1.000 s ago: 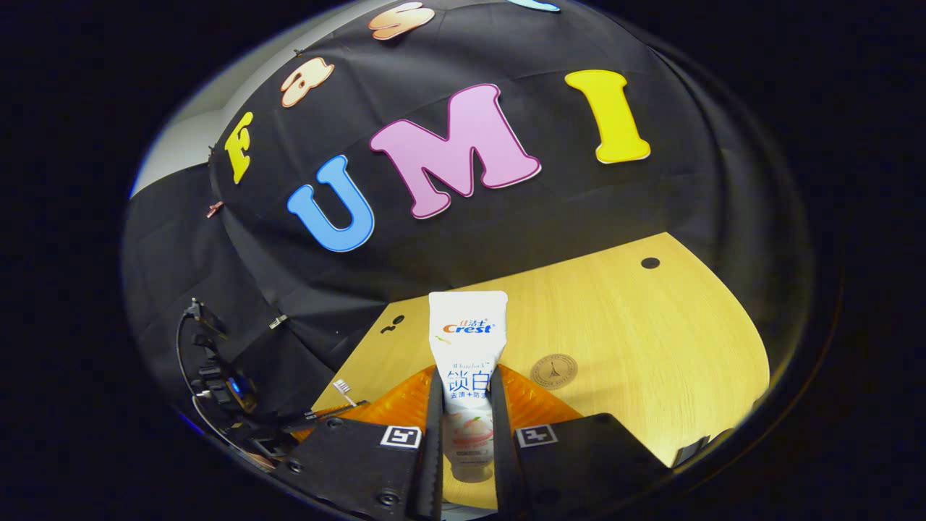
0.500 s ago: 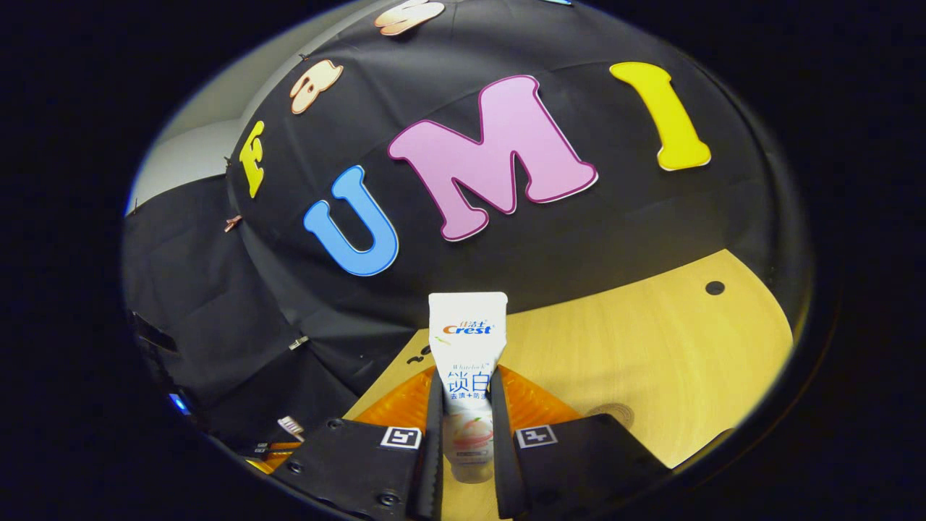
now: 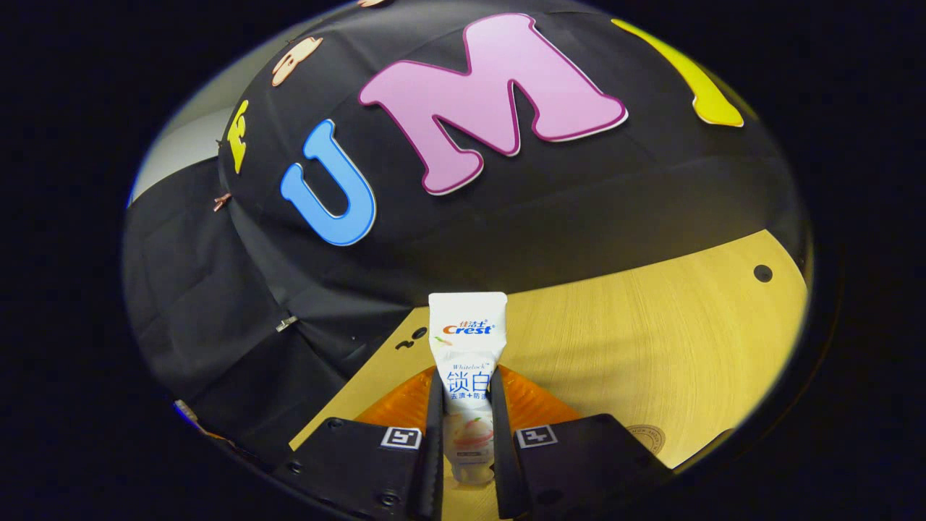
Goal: Put the toothbrush and toothpaste on the desktop into the cup, then pick up the cup and place it on the coaster on the desktop.
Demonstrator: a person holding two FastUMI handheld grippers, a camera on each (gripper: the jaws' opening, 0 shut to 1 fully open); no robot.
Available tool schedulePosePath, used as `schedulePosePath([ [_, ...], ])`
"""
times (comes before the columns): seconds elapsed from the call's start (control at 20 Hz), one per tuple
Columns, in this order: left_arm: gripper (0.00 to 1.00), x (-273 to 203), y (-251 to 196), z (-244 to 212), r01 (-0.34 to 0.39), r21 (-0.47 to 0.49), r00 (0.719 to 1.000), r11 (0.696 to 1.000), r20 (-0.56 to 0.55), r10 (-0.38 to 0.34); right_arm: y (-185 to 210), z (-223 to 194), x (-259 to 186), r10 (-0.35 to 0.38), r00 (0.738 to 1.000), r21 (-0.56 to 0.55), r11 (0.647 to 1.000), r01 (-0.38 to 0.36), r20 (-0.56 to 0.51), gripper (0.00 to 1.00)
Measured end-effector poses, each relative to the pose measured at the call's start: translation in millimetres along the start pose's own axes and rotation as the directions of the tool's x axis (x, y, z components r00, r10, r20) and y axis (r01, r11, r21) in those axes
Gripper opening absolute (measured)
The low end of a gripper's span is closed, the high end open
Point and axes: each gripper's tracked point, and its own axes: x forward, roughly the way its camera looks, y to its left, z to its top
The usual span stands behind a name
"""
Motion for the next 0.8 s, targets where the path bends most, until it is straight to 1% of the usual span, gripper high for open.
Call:
schedulePosePath([
  [0.2,0.06,2.1,6.8,-6.6,-0.047,-0.033,0.999,0.998,-0.016,0.046,-5.2,-23.1,16.0,0.01,0.999,-0.038,0.999,-0.012,-0.041,0.33],
  [0.35,0.06,0.6,13.2,-11.5,-0.073,-0.03,0.997,0.997,-0.024,0.072,-8.5,-33.8,21.9,0.001,0.998,-0.08,0.997,-0.005,-0.055,0.32],
  [0.55,0.06,-2.5,19.0,-11.8,-0.096,-0.044,0.995,0.994,-0.032,0.095,-16.2,-41.5,28.4,-0.016,0.998,-0.1,0.995,0.01,-0.062,0.32],
  [0.7,0.06,-1.9,20.5,-15.0,-0.101,-0.038,0.994,0.994,-0.04,0.1,-21.9,-45.3,33.3,-0.026,0.997,-0.098,0.995,0.018,-0.074,0.33],
  [0.75,0.06,-1.8,20.5,-15.7,-0.103,-0.032,0.994,0.994,-0.041,0.101,-22.2,-48.7,32.7,-0.028,0.996,-0.096,0.995,0.02,-0.082,0.27],
  [0.8,0.06,-2.7,20.8,-15.2,-0.104,-0.029,0.994,0.994,-0.043,0.103,-23.0,-52.1,32.2,-0.03,0.996,-0.096,0.995,0.022,-0.088,0.33],
])
